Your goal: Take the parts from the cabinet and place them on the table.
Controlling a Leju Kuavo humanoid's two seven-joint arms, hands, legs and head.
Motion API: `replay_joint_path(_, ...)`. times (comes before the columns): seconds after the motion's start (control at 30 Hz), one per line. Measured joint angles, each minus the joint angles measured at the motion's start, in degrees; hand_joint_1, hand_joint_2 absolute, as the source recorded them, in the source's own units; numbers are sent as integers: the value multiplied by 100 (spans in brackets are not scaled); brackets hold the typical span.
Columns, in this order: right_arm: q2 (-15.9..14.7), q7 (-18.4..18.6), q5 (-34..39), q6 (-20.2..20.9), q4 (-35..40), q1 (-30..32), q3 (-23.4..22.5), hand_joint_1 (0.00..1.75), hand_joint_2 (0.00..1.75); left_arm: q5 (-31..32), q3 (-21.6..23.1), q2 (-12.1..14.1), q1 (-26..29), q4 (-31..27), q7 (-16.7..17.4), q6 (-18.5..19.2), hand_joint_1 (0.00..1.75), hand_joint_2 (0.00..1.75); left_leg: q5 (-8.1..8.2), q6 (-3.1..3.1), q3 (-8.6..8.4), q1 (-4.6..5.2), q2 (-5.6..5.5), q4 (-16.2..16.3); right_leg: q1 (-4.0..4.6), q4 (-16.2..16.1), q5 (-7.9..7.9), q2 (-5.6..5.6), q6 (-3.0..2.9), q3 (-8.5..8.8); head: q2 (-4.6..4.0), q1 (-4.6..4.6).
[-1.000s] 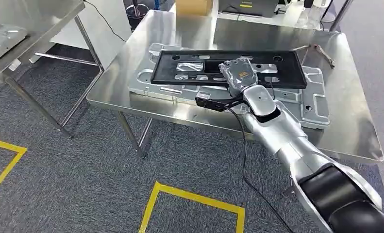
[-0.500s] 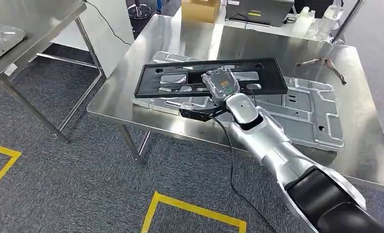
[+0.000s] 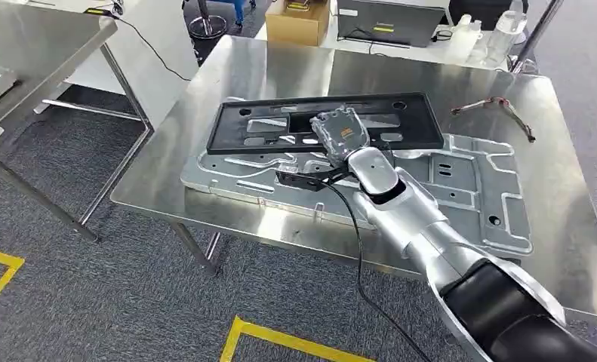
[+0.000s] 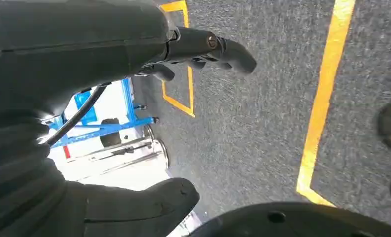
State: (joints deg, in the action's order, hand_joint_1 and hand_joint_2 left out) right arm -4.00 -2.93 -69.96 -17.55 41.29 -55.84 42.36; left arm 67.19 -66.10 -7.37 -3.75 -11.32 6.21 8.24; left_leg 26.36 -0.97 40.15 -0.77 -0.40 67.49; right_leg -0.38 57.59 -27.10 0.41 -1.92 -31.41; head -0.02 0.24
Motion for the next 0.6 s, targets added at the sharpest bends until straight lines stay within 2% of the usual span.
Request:
replay_joint_path(0.03,0,2,9,-39,-15,19,4,175,175,0,-2,0,6,0,-15,0,0,175,-395,42,-149,5,0,-517,4,1,-53,3,15,62,0,0)
replay_joint_path(0.07,-2,11,31,-88,-28,53,7,175,175,-4,-2,2,23,0,-33,-2,0,175,-587,93,-222,21,-9,-809,2,-1,-96,-1,36,76,0,4)
replay_joint_path(0.1,-2,22,46,-158,-57,65,7,175,175,-7,-4,2,6,0,-48,-11,0,175,-446,111,-187,71,8,-913,15,1,-99,12,63,51,0,0)
replay_joint_path(0.13,-2,31,66,-181,-70,96,7,175,175,-4,-4,2,7,0,-50,-22,0,175,-520,142,-221,70,13,-887,16,5,-109,20,90,15,2,-2)
replay_joint_path(0.17,-13,39,83,-198,-92,170,5,175,175,-7,-4,-2,27,0,-50,-24,0,175,-535,136,-236,51,12,-959,26,26,-152,13,99,28,0,0)
replay_joint_path(0.23,-87,70,120,-231,-133,287,-2,175,175,-24,-9,-4,45,0,-46,-41,0,175,-533,123,-240,62,-6,-941,27,25,-121,-11,89,30,0,0)
replay_joint_path(0.3,-199,35,229,-356,-172,420,-63,175,175,-37,-13,-4,44,0,-44,-57,0,175,-504,150,-241,67,-31,-938,22,4,-123,-21,92,50,0,2)
replay_joint_path(0.47,-418,-59,393,-597,-315,719,-276,175,175,-63,-18,-4,51,0,-107,-24,0,175,-481,180,-239,71,-58,-941,18,-98,-166,-39,128,117,0,2)
replay_joint_path(0.6,-446,-55,413,-725,-409,939,-371,175,175,-120,-55,-4,36,0,-188,39,0,175,-480,200,-241,76,-45,-931,14,-104,-147,-34,162,112,0,0)
